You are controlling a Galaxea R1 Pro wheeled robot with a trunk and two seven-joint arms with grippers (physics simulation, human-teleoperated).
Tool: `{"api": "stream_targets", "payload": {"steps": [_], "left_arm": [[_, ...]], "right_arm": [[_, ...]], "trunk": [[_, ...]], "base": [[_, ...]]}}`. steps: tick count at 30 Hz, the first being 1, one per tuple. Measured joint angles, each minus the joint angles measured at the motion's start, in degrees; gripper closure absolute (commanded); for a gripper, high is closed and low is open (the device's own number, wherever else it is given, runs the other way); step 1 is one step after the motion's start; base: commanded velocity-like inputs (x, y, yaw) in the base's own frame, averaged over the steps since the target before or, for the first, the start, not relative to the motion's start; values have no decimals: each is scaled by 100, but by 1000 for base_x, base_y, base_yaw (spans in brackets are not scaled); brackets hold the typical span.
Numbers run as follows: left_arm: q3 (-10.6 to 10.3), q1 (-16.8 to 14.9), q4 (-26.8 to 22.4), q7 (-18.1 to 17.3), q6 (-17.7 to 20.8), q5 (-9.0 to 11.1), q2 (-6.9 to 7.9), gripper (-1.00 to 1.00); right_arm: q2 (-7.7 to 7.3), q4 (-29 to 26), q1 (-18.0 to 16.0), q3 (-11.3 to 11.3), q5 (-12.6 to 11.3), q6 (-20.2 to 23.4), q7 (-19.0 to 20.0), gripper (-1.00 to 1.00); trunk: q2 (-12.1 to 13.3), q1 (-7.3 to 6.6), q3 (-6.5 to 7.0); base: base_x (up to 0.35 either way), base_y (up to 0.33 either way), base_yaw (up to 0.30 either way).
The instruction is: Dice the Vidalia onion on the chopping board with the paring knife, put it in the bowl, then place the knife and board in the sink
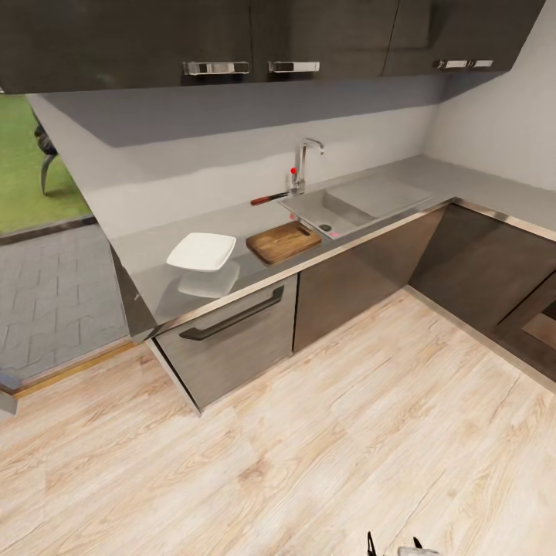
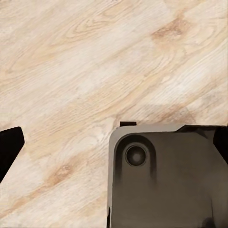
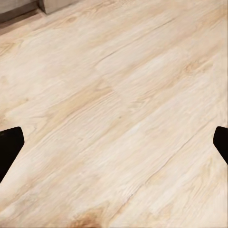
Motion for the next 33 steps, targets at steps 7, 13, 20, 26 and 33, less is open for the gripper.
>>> {"api": "stream_targets", "payload": {"steps": [7,13,20,26,33], "left_arm": [[-2,-2,-1361,696,1498,32,-73,-100],[-15,0,-2111,739,2703,37,-118,-100],[-40,0,-1968,731,2488,37,-151,-100],[-43,0,-1865,749,1712,36,-154,-100],[-37,0,-1889,758,1539,37,-155,-100]], "right_arm": [[-8,-604,1,7,-4,451,-375,-100],[-16,-1250,0,10,-7,902,-397,-100],[28,-1301,2,27,-5,679,-397,-100],[38,-1307,0,30,-2,412,-406,-100],[47,-1320,1,31,3,364,-419,-100]], "trunk": [[0,0,0],[0,0,2],[0,0,49],[0,0,102],[0,0,166]], "base": [[0,0,0],[0,0,-2],[0,0,-21],[0,0,-2],[0,0,0]]}}
